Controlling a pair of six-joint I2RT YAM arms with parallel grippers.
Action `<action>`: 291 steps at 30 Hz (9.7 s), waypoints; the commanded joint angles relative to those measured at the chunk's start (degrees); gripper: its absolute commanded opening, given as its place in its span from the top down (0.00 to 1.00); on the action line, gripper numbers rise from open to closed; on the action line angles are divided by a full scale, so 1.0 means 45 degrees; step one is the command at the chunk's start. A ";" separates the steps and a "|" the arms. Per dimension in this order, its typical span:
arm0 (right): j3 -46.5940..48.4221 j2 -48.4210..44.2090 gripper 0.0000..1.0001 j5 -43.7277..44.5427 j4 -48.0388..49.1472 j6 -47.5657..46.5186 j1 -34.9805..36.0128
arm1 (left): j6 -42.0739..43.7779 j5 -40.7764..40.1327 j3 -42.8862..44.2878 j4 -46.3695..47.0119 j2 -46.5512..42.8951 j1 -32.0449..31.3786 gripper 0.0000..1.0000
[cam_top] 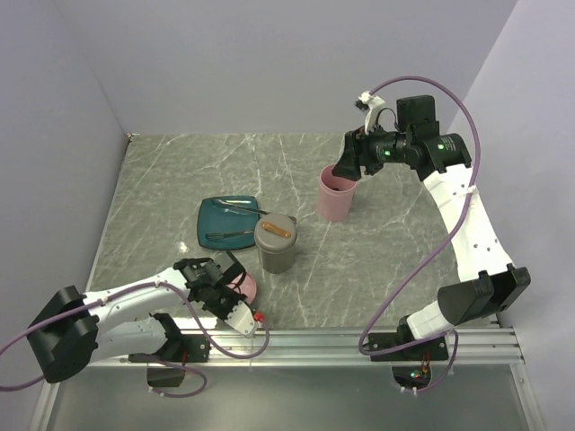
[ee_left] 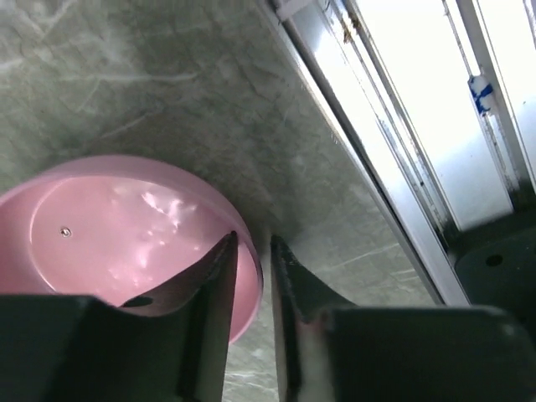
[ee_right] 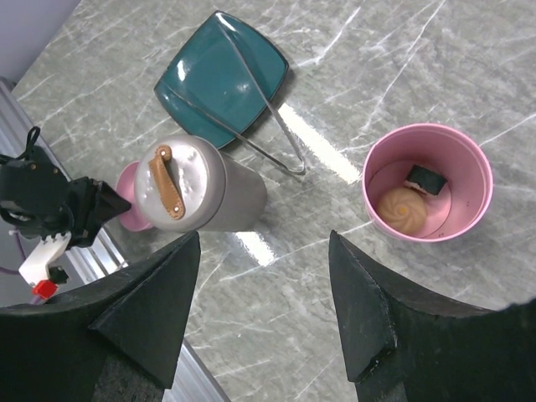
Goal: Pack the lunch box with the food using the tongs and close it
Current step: Pick up the box lid from the center of the board, then close the box lid on the packing box.
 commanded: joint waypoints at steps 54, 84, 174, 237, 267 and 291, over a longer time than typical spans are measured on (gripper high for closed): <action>-0.6407 -0.2187 0.34 -0.6717 1.8243 1.6099 -0.0662 | -2.0285 0.4945 0.8211 1.3618 -0.1321 0.2306 1.00; -0.6817 -0.1894 0.39 -0.4861 2.1151 1.9047 0.1820 | -2.2564 0.4670 0.7274 1.6044 -0.0481 0.3030 1.00; 0.4649 0.5820 1.00 0.4963 -0.1878 -0.0818 0.0472 | -1.4732 -0.1795 0.9265 0.3642 0.0750 0.3831 0.01; 0.5099 0.5352 1.00 0.4417 -0.2561 -0.1404 0.0258 | -1.5552 -0.0623 0.8582 0.3935 0.0418 0.4534 0.01; 0.5312 0.6993 1.00 0.4085 -0.2757 -0.1248 0.0492 | -1.5689 -0.0310 0.8602 0.4052 0.0535 0.4691 0.01; 0.4786 0.8398 1.00 0.4788 -0.3244 -0.1951 0.0746 | -1.5924 -0.0115 0.8211 0.4228 0.0418 0.4730 0.01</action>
